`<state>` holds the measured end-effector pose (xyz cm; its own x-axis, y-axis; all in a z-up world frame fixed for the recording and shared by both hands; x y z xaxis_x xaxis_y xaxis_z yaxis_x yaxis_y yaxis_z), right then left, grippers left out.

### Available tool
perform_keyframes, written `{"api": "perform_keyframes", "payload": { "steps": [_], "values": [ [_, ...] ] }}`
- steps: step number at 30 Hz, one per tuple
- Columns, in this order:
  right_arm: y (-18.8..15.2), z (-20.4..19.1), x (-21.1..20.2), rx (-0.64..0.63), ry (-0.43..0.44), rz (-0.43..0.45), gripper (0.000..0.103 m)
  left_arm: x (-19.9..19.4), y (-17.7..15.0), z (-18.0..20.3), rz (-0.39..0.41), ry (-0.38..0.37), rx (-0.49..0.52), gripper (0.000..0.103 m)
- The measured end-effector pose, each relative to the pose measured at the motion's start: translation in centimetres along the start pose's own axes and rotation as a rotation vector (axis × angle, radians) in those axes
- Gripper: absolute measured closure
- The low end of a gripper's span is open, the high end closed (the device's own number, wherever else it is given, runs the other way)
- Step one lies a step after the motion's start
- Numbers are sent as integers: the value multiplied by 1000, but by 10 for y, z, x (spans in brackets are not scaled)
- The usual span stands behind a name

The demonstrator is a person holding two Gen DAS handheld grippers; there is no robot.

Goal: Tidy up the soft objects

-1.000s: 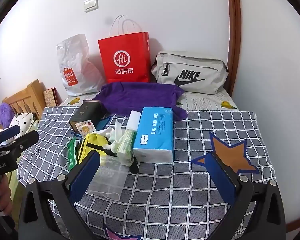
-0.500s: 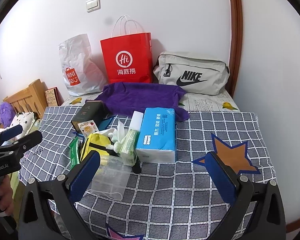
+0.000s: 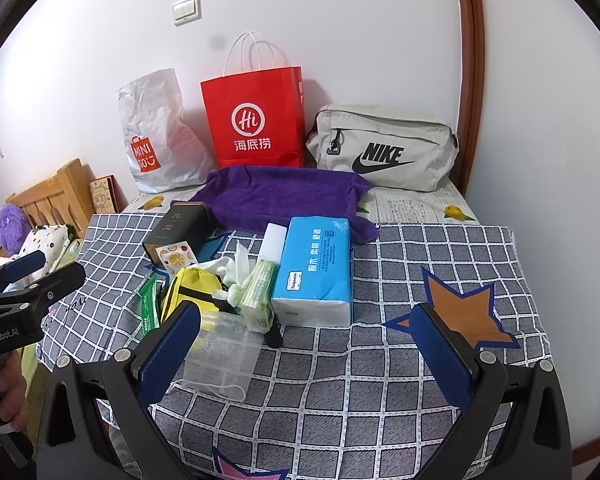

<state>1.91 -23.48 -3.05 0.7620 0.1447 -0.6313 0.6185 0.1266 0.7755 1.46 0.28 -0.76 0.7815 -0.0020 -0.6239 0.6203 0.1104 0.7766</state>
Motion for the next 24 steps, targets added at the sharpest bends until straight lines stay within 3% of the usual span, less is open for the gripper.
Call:
{"api": "perform_keyframes", "payload": {
  "steps": [24],
  "values": [
    [1, 1, -3, 0, -6, 6, 0, -1, -1, -4, 6, -5, -1, 0]
  ]
}}
Point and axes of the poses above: each gripper's, at about its wrist camera, not at the fingertips, and x roughly the way its jaws point, z to its right, y to its top, the point moved 2 cm from there along x, roughly the way its jaws point, and after that the axes turned 5 degrees about -x, right-handed, at the moved point
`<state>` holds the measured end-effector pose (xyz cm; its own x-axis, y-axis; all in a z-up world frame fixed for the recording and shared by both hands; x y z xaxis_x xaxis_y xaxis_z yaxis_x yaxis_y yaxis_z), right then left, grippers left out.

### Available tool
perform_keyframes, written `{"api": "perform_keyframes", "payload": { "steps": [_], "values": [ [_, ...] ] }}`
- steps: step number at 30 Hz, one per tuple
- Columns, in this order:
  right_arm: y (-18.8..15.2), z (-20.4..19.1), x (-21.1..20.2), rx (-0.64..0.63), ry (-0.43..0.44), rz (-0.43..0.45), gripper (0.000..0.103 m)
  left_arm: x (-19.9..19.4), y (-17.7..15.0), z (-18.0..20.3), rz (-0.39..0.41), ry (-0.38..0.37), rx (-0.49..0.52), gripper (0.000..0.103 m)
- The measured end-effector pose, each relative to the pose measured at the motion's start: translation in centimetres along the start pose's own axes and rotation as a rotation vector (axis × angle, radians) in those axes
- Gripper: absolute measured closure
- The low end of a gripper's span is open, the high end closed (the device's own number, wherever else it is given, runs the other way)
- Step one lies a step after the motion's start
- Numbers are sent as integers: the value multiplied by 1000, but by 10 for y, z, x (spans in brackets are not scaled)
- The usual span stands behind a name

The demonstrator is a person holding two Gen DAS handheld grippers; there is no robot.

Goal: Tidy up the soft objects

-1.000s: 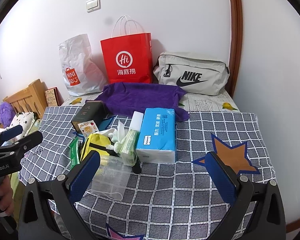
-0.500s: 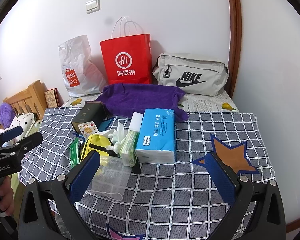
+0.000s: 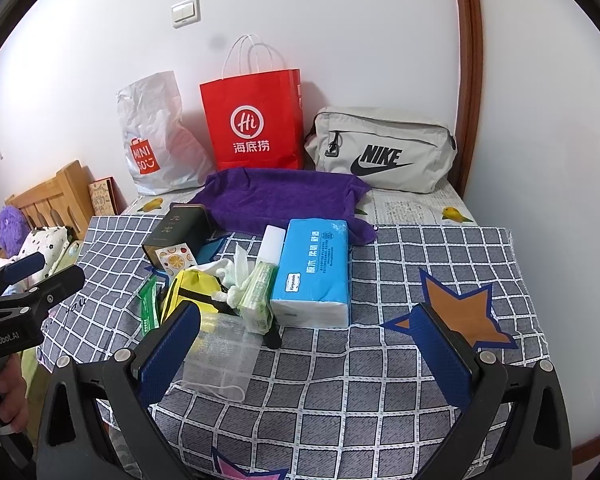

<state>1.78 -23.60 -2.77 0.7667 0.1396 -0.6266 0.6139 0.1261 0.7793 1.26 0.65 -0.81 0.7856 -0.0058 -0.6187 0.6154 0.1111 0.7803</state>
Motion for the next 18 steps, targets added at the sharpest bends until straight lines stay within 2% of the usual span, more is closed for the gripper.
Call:
{"api": "perform_keyframes", "payload": {
  "steps": [18],
  "values": [
    [-8, -3, 22, -4, 7, -32, 0, 25, -11, -14, -47, -13, -13, 0]
  ]
}}
Point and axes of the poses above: each gripper's, at about its wrist camera, not at the fingertips, and x roughly the way its jaws point, z to its right, y to its top, the point moved 2 cm from there along x, roughly the way its jaws point, and after that the axes turned 5 degrees about -x, right-handed, at the moved point
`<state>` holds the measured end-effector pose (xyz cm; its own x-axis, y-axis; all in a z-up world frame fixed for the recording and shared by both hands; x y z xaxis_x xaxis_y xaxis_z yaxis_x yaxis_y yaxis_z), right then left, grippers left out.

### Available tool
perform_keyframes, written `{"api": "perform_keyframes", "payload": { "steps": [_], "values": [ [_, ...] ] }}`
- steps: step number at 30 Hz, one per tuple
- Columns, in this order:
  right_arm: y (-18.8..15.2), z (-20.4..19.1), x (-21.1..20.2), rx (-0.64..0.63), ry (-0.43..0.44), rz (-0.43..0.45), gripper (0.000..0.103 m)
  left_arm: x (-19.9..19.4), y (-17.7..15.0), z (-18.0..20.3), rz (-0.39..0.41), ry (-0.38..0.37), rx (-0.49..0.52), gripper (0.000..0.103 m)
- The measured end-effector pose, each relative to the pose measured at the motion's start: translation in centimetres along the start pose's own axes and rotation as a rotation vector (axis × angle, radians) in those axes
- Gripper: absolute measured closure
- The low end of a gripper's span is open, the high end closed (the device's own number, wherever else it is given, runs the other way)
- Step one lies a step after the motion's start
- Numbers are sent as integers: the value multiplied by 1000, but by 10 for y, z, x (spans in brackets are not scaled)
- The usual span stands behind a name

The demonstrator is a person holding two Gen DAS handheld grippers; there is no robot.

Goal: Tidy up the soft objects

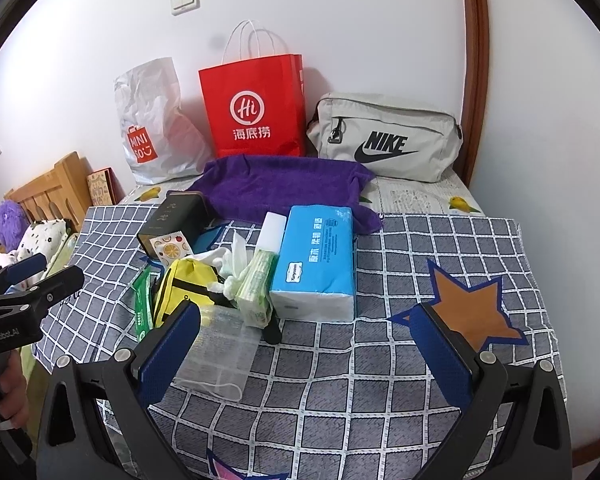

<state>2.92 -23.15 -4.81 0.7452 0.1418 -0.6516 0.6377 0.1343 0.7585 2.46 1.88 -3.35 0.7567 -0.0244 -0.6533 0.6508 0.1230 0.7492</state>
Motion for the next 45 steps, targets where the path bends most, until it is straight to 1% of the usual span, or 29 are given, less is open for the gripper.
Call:
{"api": "perform_keyframes", "payload": {
  "steps": [4, 11, 14, 17, 20, 27, 29, 32, 34, 35, 37, 38, 41, 44, 45],
  "values": [
    [-3, 2, 11, 5, -5, -20, 0, 14, -5, -10, -43, -17, -11, 0],
    [-11, 6, 39, 8, -12, -77, 0, 50, -19, -32, -115, 10, -55, 0],
    [-16, 5, 53, 0, -12, -104, 0, 66, -25, -34, -146, -4, -58, 0],
    [-21, 3, 68, -9, -12, -136, 0, 84, -32, -37, -179, 0, -71, 0],
    [-25, 0, 80, -18, -10, -165, 0, 97, -36, -39, -194, -15, -77, 0],
    [-32, -7, 106, -42, -13, -222, 0, 128, -35, -54, -241, -49, -178, 0],
    [-32, -9, 111, -58, -19, -232, 0, 137, -33, -59, -251, -44, -205, 0],
    [-32, -11, 114, -74, -31, -244, 0, 151, -35, -63, -275, -21, -215, 1],
    [-32, -13, 115, -83, -29, -244, 0, 159, -39, -64, -289, -15, -209, 3],
    [-31, -15, 116, -88, -24, -243, 0, 159, -39, -63, -280, -11, -199, 3],
    [-31, -16, 117, -97, -23, -244, 0, 159, -39, -58, -269, -5, -166, 9],
    [-31, -17, 118, -100, -23, -247, 0, 160, -39, -55, -268, 6, -142, 9],
    [-31, -18, 121, -101, -14, -254, 0, 161, -40, -49, -261, 30, -89, 16],
    [-32, -20, 123, -107, -6, -260, 0, 159, -42, -47, -254, 45, -36, 25],
    [-32, -20, 123, -108, -6, -263, 0, 157, -43, -48, -252, 53, -15, 33]
  ]
}}
Point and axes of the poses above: each gripper's, at about its wrist camera, not at the fingertips, and x roughly the way its jaws point, z to its right, y to its top, the point moved 2 cm from there along x, roughly the way its jaws point, and after that the axes turned 5 degrees about -x, right-handed, at the moved point
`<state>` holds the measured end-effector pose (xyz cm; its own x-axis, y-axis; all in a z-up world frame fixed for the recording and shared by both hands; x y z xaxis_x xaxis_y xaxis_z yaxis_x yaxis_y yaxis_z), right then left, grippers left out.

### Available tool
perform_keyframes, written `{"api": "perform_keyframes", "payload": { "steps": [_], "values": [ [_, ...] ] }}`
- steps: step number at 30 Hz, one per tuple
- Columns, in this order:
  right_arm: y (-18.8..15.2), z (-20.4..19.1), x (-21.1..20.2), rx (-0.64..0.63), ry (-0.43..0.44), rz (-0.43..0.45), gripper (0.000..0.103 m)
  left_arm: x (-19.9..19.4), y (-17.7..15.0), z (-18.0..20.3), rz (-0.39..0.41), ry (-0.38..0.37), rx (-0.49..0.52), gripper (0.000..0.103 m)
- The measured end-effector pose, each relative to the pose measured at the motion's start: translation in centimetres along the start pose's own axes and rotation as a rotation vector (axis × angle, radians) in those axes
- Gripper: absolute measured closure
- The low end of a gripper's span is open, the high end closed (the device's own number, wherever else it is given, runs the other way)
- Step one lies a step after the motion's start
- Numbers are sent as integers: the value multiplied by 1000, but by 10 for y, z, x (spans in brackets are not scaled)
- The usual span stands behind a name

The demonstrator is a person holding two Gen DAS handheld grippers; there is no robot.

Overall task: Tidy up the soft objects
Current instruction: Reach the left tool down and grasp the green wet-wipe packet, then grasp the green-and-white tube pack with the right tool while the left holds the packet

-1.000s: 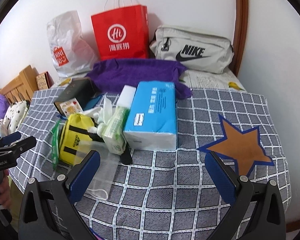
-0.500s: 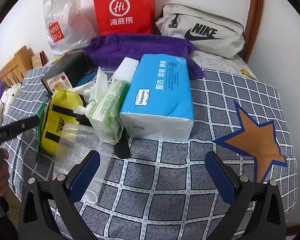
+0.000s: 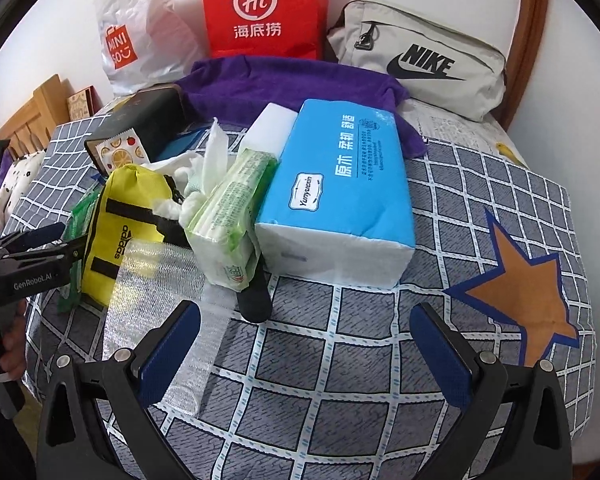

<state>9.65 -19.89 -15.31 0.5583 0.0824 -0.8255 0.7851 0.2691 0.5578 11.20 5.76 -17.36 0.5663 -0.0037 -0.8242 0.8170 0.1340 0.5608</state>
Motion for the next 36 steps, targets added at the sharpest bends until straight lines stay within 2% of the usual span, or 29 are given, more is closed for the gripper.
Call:
{"api": "perform_keyframes", "payload": {
  "steps": [1, 2, 6, 9, 12, 14, 15, 16, 23, 27, 34, 36],
  "values": [
    [0, 0, 0, -1, -1, -1, 0, -3, -2, -2, 1, 17, 18, 42],
    [0, 0, 0, -1, 0, 0, 0, -5, -2, -6, -4, 18, 21, 45],
    [0, 2, -1, 0, 4, 4, 0, -12, -7, -22, -20, -16, -5, 45],
    [2, 1, 1, 2, 14, 3, 0, -11, -9, -22, -21, -11, -11, 32],
    [1, -1, 4, -6, 22, -3, 0, -7, -13, -13, 5, 37, 26, 29],
    [1, -2, 4, -16, 23, -4, 0, -8, -12, -13, 13, 24, 17, 39],
    [0, -2, 3, -19, 22, -3, 0, -10, -12, -14, 18, 24, 22, 52],
    [0, -2, 3, -20, 20, -1, 0, -12, -11, -14, 18, 22, 26, 60],
    [0, 0, 1, -9, 31, 3, 0, -15, -12, -24, 11, -28, -12, 62],
    [1, -2, 2, -17, 32, 0, 0, -22, -7, -32, 21, -68, -39, 67],
    [5, -6, 3, -24, 40, -3, 0, -35, 2, -41, 39, -128, -57, 67],
    [6, -7, 3, -32, 40, -4, 0, -34, 3, -46, 41, -124, -76, 67]
  ]
}}
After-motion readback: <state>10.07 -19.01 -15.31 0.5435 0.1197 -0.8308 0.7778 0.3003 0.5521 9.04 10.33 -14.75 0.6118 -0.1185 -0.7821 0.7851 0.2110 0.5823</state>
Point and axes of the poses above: each gripper's, at about its wrist camera, not at the fingertips, and x roughly the way its jaws point, z to its right, y to its top, the point moved 2 cm from there along x, roughly the way its jaws point, and after that the axes turned 5 degrees about -x, right-handed, at the moved point
